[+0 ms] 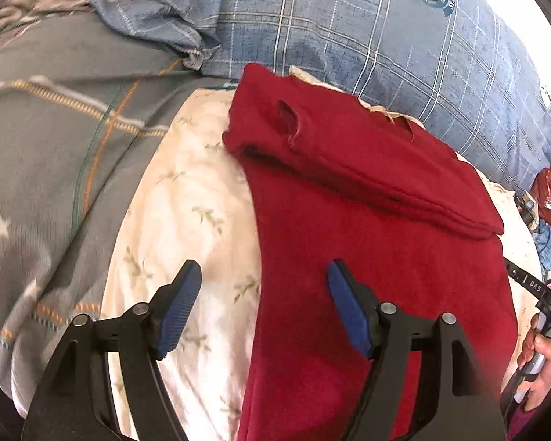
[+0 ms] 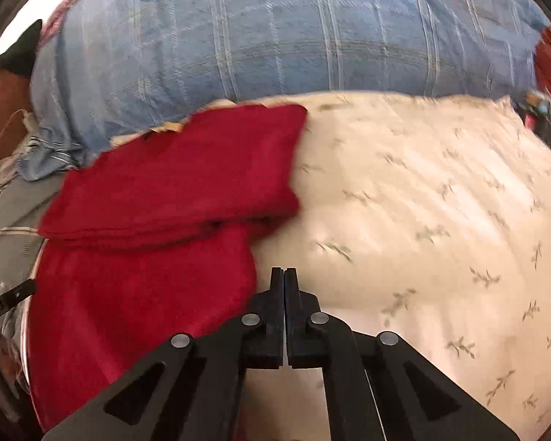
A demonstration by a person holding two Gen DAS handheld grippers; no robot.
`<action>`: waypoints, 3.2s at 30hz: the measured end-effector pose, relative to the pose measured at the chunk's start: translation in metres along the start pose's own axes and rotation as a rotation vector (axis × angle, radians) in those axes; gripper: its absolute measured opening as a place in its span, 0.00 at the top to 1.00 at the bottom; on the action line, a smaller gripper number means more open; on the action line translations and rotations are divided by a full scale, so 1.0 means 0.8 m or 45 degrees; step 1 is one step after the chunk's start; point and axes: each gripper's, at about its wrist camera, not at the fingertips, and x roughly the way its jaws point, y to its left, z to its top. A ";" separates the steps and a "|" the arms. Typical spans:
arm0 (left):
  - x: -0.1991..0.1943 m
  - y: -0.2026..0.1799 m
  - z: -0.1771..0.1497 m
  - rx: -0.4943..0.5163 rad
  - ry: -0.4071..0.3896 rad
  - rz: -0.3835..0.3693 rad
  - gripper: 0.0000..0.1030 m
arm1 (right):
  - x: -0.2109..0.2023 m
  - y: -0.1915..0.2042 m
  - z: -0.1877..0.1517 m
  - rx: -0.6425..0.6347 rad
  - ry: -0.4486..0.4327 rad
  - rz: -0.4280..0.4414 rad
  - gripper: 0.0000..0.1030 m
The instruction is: Fold small clothes
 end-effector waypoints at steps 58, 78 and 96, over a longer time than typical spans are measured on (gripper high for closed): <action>-0.067 -0.024 -0.120 0.163 0.140 0.105 0.29 | -0.072 -0.003 -0.130 -0.168 0.257 0.364 0.19; -0.084 -0.023 -0.152 0.169 0.288 -0.022 0.28 | -0.082 -0.003 -0.153 -0.198 0.304 0.512 0.57; -0.071 -0.049 -0.155 0.227 0.296 -0.050 0.19 | -0.076 -0.001 -0.177 -0.185 0.451 0.664 0.61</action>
